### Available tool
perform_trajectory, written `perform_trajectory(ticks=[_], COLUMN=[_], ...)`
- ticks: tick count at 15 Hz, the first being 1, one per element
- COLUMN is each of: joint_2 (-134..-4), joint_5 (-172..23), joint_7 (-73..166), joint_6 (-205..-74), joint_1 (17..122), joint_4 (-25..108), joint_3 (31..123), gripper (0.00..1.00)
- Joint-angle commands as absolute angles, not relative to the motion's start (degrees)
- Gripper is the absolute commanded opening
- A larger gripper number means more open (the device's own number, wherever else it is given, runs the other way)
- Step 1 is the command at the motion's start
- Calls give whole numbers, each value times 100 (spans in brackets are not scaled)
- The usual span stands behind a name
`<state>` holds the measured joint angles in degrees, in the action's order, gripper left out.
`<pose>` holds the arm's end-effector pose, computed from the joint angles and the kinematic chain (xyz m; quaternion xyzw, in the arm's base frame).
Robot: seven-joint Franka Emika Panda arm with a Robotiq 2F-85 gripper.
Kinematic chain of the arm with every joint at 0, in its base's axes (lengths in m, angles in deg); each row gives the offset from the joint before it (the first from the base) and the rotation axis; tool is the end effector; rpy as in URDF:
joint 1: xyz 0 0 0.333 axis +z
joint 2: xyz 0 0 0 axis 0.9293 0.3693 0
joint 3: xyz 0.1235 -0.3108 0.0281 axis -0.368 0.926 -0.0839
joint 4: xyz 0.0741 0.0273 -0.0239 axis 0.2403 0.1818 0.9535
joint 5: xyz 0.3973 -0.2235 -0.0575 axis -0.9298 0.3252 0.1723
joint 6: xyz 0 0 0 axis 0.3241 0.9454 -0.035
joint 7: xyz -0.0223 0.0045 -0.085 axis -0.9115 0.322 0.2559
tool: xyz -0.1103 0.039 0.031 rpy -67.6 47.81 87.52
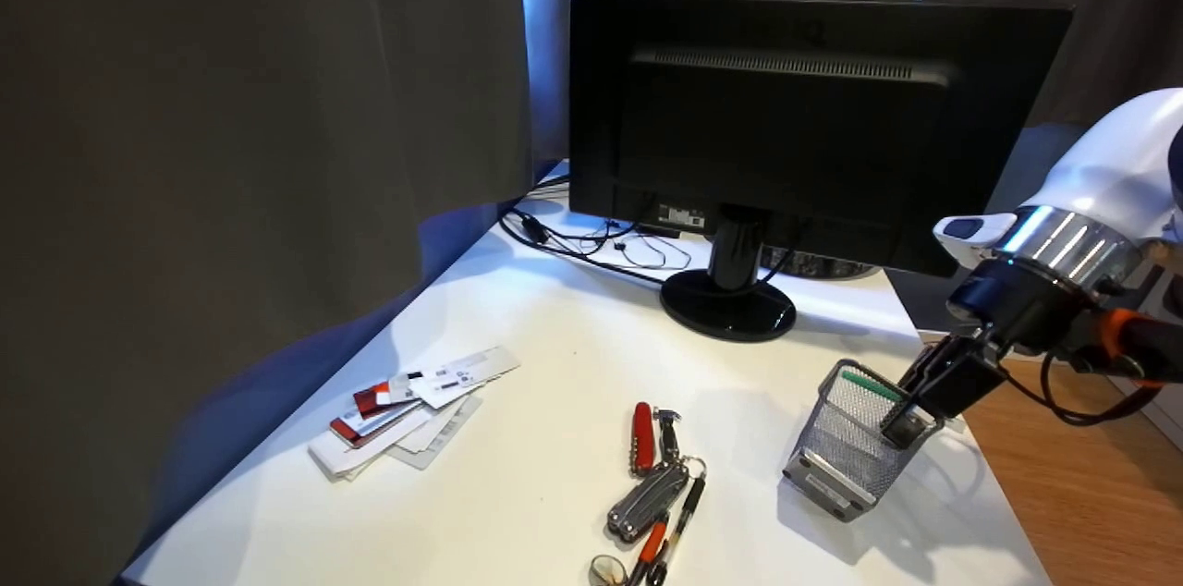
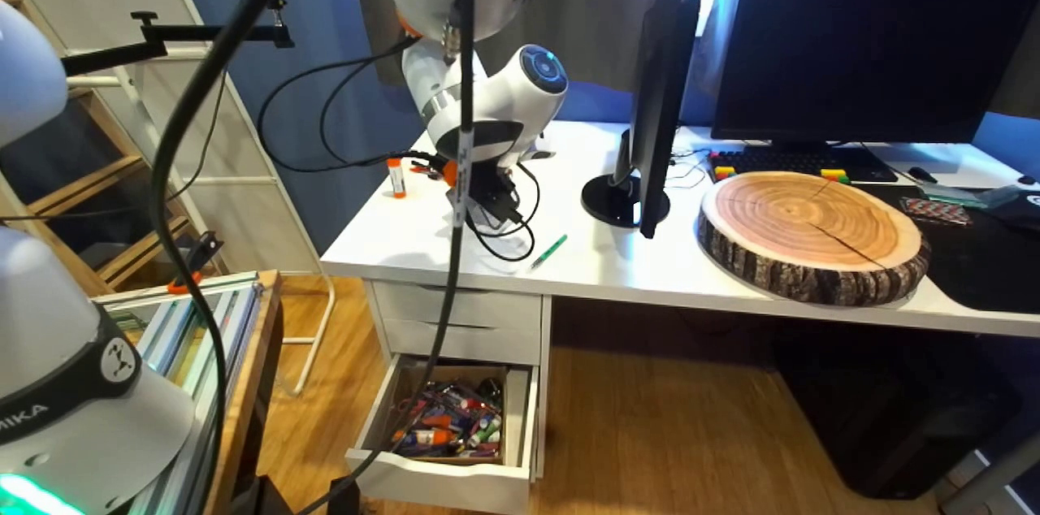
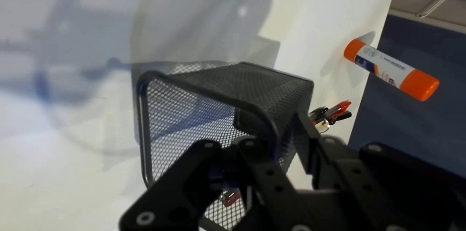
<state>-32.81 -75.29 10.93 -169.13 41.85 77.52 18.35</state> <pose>0.4778 0.3377 0.0902 -0.8591 -0.3827 -0.0465 0.3367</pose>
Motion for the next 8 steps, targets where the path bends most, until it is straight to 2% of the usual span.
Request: perform_trajectory(ticks=[1, 8], joint_2=[-3620, -5086], joint_5=[-7443, -7149], joint_7=[1185, 1690], joint_6=[-16972, -17367], joint_1=[4252, 5413], joint_4=[7915, 8496], joint_3=[1755, 2353], gripper=[0, 2])
